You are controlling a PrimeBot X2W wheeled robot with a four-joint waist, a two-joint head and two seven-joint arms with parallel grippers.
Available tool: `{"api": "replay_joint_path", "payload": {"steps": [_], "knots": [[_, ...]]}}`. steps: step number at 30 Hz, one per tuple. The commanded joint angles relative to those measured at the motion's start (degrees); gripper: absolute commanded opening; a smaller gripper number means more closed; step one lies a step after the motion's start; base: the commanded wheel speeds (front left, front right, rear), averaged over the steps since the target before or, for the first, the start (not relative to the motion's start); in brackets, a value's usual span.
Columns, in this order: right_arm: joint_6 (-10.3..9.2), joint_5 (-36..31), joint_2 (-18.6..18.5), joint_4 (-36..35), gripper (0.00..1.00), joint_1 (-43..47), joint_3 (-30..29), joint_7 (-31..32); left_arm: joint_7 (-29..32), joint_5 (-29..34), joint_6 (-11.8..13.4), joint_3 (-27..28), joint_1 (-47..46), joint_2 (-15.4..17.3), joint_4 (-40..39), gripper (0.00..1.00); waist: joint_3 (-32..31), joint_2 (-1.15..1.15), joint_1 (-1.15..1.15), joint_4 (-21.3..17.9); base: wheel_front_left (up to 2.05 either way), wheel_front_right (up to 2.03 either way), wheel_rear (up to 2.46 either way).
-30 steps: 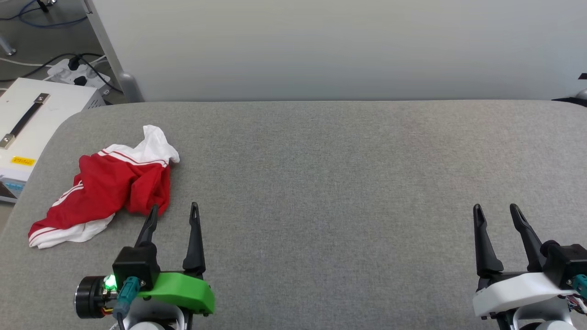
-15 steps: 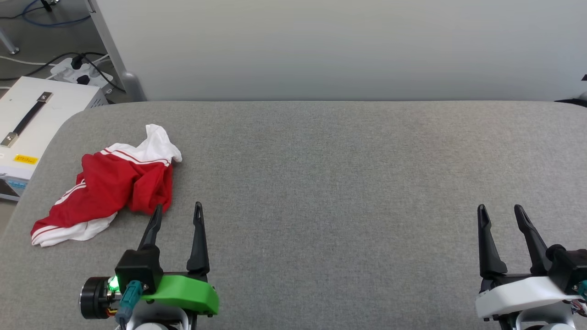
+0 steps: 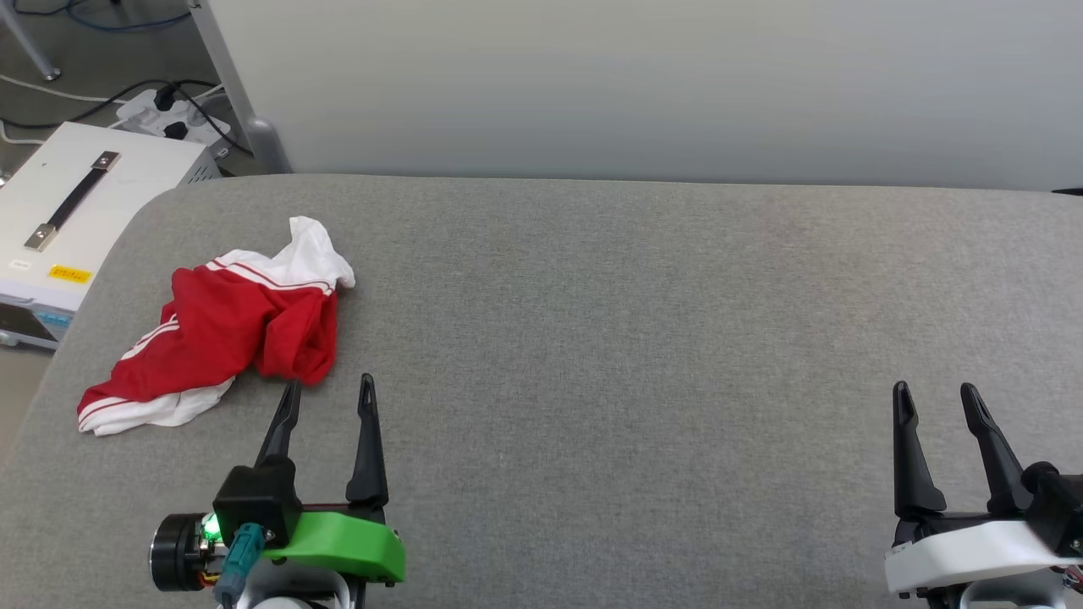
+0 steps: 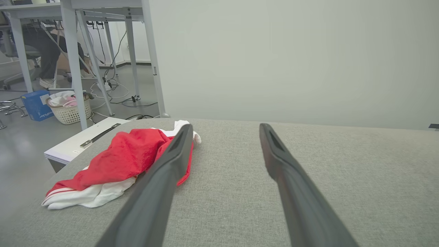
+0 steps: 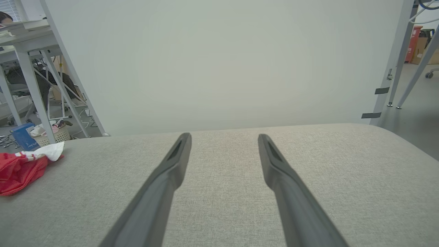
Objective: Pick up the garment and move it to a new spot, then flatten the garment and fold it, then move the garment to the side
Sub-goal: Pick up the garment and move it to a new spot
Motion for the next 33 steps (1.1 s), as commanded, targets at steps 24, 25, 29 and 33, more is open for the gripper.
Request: {"api": "replay_joint_path", "payload": {"steps": [24, 25, 29, 33], "knots": [[-0.05, -0.2, -0.1, -0.7, 1.00, 0.1, 1.3, -2.2, -2.3, -3.9, 0.5, 3.1, -1.3, -0.3, 0.8, 1.00, 3.0, 0.00, 0.00, 17.2, 0.00, 0.00, 0.00], [-0.05, -0.3, -0.1, -0.7, 1.00, 0.1, 1.4, -2.2, -2.3, -4.0, 0.4, 3.2, -1.3, -0.3, 0.8, 1.00, 3.0, 0.00, 0.00, 17.7, 0.00, 0.00, 0.00], [-0.05, -0.6, -0.1, -0.7, 1.00, 0.0, 1.7, -2.2, -2.3, -4.6, 0.5, 3.6, -1.2, -0.3, 1.0, 1.00, 3.2, 0.00, 0.00, 20.1, 0.00, 0.00, 0.00], [-0.05, -1.0, -0.1, -0.8, 1.00, 0.0, 2.0, -2.2, -2.3, -5.2, 0.6, 3.9, -1.1, -0.3, 1.3, 1.00, 3.3, 0.00, 0.00, 22.3, 0.00, 0.00, 0.00]]}}
